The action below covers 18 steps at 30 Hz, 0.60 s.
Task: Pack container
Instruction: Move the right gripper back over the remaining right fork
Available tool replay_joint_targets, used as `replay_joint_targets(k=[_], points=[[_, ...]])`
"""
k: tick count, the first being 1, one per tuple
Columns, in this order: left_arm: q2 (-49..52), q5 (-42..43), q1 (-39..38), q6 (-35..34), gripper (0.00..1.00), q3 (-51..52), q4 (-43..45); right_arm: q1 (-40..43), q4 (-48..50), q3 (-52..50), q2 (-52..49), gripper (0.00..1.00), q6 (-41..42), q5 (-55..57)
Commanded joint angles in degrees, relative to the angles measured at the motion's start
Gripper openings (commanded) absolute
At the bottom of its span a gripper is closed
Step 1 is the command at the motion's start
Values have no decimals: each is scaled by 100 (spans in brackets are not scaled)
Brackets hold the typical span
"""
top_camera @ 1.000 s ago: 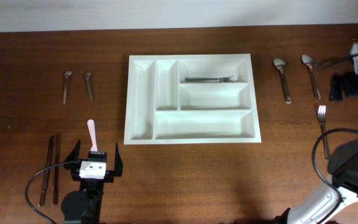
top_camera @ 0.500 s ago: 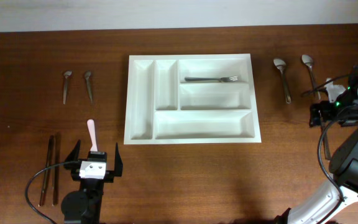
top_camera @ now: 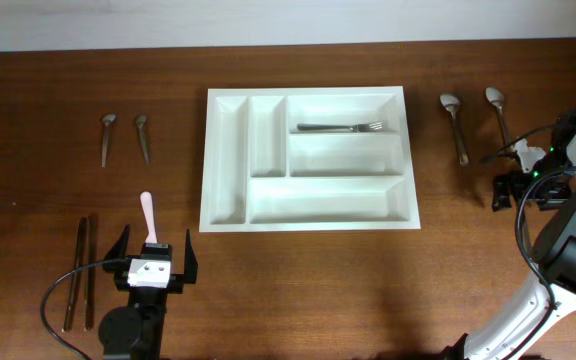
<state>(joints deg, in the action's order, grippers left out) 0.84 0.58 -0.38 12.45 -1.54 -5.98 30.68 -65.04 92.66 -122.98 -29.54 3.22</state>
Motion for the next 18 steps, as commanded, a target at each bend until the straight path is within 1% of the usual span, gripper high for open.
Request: replay_joint_targets(k=[1, 18], points=[[-48, -42, 28, 7, 99, 44, 15, 59, 20, -52, -55, 99, -2, 2], [-48, -42, 28, 7, 99, 44, 15, 59, 136, -63, -369, 99, -2, 2]])
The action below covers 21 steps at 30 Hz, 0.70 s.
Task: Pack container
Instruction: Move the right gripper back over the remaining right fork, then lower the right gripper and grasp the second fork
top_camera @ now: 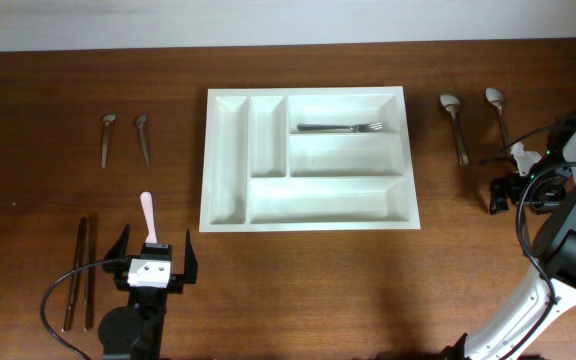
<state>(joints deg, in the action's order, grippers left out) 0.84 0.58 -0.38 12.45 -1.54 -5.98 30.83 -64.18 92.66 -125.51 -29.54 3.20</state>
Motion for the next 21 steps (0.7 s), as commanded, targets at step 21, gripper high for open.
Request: replay_joint_targets(k=[21], points=[[-48, -42, 28, 7, 99, 44, 15, 44, 372, -514, -140, 92, 0, 9]])
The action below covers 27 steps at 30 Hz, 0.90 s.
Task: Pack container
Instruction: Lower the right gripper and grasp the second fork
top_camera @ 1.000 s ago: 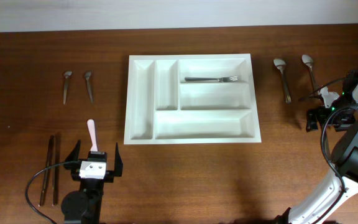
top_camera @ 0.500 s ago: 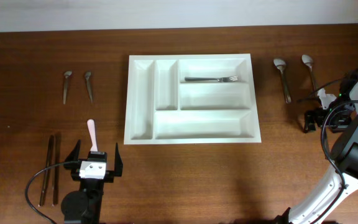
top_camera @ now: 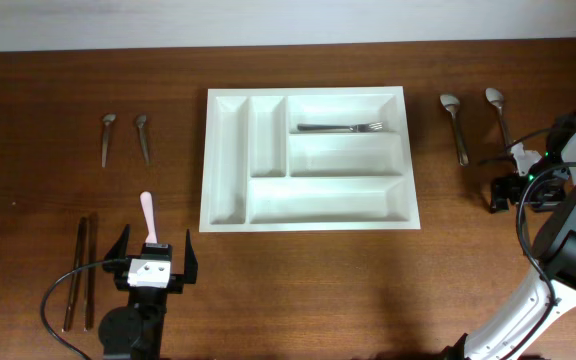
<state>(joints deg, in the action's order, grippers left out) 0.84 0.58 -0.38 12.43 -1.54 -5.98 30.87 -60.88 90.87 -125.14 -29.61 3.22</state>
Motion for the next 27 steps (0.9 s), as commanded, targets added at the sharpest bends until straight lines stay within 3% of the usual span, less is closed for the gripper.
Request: replay_joint_targets(k=[1, 7, 13, 16, 20, 22, 25, 27], points=[[-48, -42, 28, 9, 99, 44, 15, 39, 50, -345, -177, 89, 9, 7], [-48, -42, 28, 9, 99, 44, 15, 39, 74, -356, -177, 80, 9, 4], [-48, -42, 28, 9, 99, 44, 15, 39, 96, -361, -177, 80, 7, 9], [-50, -42, 28, 9, 99, 44, 15, 39, 96, -361, -177, 87, 7, 9], [-48, -42, 28, 9, 99, 44, 15, 39, 96, -361, -177, 87, 7, 9], [-48, -42, 28, 9, 99, 44, 15, 39, 96, -361, -177, 82, 9, 9], [-48, -42, 28, 9, 99, 44, 15, 39, 96, -361, -177, 59, 9, 7], [-48, -42, 28, 9, 99, 44, 15, 39, 96, -361, -177, 50, 31, 9]])
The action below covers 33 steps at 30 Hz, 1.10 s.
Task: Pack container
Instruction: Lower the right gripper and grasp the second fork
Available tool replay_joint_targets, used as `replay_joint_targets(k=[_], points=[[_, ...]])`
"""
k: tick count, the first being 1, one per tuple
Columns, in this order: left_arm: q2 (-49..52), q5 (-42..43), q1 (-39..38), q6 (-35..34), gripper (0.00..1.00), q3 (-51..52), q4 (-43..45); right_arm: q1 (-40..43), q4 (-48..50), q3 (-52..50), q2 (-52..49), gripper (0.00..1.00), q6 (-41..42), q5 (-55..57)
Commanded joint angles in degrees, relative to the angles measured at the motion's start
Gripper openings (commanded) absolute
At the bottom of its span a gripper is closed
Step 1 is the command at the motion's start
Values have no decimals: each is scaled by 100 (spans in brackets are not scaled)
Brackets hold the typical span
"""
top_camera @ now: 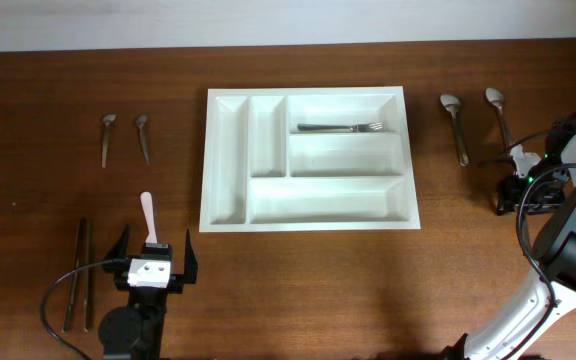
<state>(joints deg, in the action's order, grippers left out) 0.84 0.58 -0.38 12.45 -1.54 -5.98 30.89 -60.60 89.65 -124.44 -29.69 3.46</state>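
The white cutlery tray (230, 150) lies in the middle of the table, with one fork (340, 127) in its upper right compartment. Near the front left, my left gripper (155, 242) stands open, fingers spread wide. A pink-handled utensil (147, 212) lies on the table just ahead of it, its near end between the fingers. At the far right edge, my right gripper (511, 192) sits low over the table, right of the tray and below two spoons. Its fingers are too dark and small to read.
Two spoons (107, 137) lie left of the tray, and two larger spoons (457, 127) lie right of it. Two dark slim sticks (80, 273) lie at the front left beside my left arm. A cable loops by each arm.
My right gripper has shifted a little to the right, further from the tray. The left gripper, the pink utensil and the cutlery have not moved.
Through all earlier moments the fork lay in the tray and my left gripper stood open behind the pink utensil. My right gripper stayed near the right edge, shifting only slightly each time, and now sits a bit further right.
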Motion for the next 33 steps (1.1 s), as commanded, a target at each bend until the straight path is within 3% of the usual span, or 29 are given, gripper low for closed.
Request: replay_joint_targets(k=[1, 5, 12, 17, 19, 33], points=[[-48, -42, 28, 7, 99, 44, 15, 37, 68, -238, -247, 45, 57, -15], [-48, -42, 28, 7, 99, 44, 15, 37, 94, -238, -249, 30, 168, -17], [-50, -42, 28, 7, 99, 44, 15, 35, 243, -238, -247, 15, 562, -17], [-48, -42, 28, 7, 99, 44, 15, 20, 260, -238, -247, 11, 776, -20], [-48, -42, 28, 7, 99, 44, 15, 20, 262, -238, -247, 4, 890, -17], [-48, -42, 28, 7, 99, 44, 15, -22, 601, -219, -247, 4, 2959, -699]])
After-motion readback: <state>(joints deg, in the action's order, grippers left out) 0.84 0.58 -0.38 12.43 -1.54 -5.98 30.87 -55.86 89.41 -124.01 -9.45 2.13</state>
